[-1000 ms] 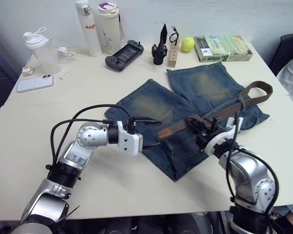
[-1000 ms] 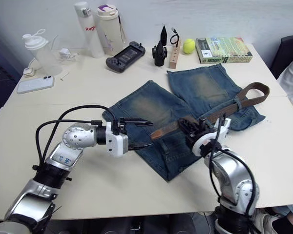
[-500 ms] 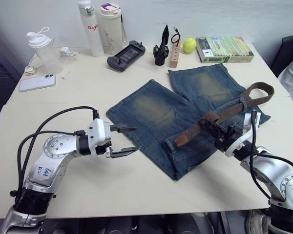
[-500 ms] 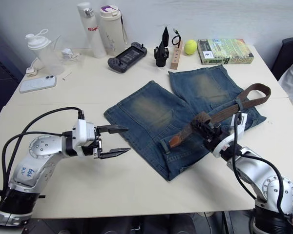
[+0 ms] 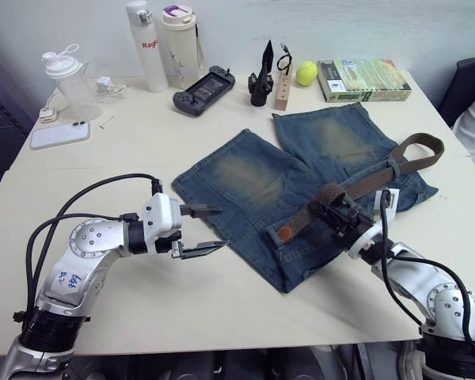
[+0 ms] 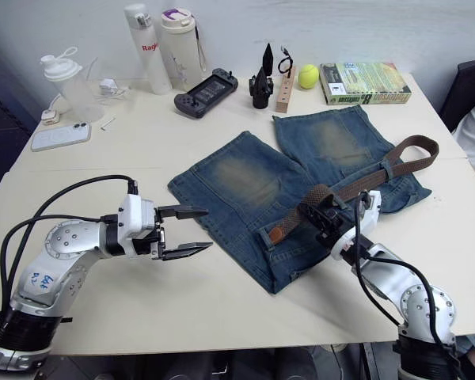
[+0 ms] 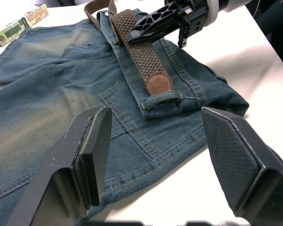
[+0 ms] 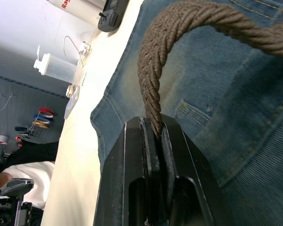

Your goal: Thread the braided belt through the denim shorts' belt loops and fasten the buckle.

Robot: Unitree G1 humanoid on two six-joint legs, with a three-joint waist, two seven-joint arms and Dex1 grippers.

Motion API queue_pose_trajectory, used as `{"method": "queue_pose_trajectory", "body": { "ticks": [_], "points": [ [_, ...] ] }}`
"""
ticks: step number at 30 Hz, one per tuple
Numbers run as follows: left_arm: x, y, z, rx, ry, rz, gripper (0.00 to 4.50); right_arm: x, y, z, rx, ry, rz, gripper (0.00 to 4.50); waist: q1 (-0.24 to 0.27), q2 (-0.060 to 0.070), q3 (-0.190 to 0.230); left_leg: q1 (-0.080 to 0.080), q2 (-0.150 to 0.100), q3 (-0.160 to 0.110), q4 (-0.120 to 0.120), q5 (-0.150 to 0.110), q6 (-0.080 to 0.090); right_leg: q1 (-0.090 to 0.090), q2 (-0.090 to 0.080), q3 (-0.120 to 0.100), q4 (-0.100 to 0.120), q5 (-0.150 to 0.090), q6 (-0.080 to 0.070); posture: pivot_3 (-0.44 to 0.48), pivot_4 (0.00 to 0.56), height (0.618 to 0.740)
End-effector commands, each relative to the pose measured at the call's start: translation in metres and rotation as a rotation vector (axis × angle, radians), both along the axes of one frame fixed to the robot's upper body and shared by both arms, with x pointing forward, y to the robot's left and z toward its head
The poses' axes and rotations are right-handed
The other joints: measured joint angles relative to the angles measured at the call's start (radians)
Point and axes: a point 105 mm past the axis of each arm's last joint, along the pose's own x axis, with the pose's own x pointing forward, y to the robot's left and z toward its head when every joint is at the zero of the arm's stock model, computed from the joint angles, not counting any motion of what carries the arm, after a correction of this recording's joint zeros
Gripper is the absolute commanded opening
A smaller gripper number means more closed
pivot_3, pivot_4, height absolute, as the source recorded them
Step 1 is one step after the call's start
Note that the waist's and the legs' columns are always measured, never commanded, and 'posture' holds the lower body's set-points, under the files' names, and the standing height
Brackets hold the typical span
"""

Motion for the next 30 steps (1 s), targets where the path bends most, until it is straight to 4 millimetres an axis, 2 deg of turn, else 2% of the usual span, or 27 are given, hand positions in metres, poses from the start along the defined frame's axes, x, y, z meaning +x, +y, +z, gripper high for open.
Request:
{"method": "queue_pose_trajectory", "body": {
  "ticks": [1,6,12,16,21,27,30],
  "points": [
    [0.0,-0.002,0.012,-0.006,-0.062,-0.007,3.31,-0.001,0.008,0.004,-0.002,-0.037,0.014,0.0,0.0,0.0,0.0,0.0,0.0,0.0,0.0,0.0,0.0,0.0,0.0,0.0,0.0,0.0,0.0,0.0,0.15,0.724],
    [0.002,-0.004,0.01,0.033,-0.098,-0.043,3.31,-0.004,0.022,-0.009,-0.015,0.018,0.038,0.0,-0.001,0.0,0.0,0.0,0.0,0.0,0.0,0.0,0.0,0.0,0.0,0.0,0.0,0.0,0.0,0.0,0.15,0.724],
    [0.016,-0.009,0.012,0.095,-0.204,-0.069,3.31,-0.011,0.039,-0.025,0.0,0.124,0.077,0.0,0.0,0.0,0.0,0.001,0.0,0.0,0.0,0.0,0.0,0.0,0.0,-0.001,0.0,0.0,0.0,0.0,0.15,0.724],
    [0.018,-0.021,-0.004,0.278,-0.437,-0.208,3.31,-0.016,0.043,-0.043,0.101,0.295,0.089,0.0,0.0,0.0,0.0,0.0,0.0,0.0,0.0,0.0,0.0,0.0,0.0,-0.001,0.0,0.0,0.0,0.0,0.15,0.724],
    [0.012,-0.033,-0.022,0.315,-0.531,-0.335,3.31,-0.011,0.04,-0.044,0.143,0.348,0.081,0.0,-0.001,0.0,0.0,0.0,0.0,0.001,-0.001,0.0,0.0,0.0,0.0,-0.002,0.0,0.0,0.0,0.0,0.15,0.724],
    [0.025,-0.033,-0.039,0.368,-0.696,-0.398,3.31,-0.014,0.049,-0.041,0.182,0.414,0.11,0.0,-0.004,-0.001,-0.001,0.004,0.001,0.001,-0.003,0.0,-0.001,0.003,0.0,-0.005,-0.001,0.0,0.0,0.0,0.15,0.724],
    [0.027,-0.035,-0.045,0.363,-0.705,-0.422,3.31,-0.013,0.047,-0.04,0.195,0.425,0.098,0.0,-0.004,-0.001,-0.001,0.004,0.002,0.001,-0.002,0.0,-0.001,0.003,-0.001,-0.004,-0.002,0.0,0.0,0.0,0.15,0.724]
  ]
}}
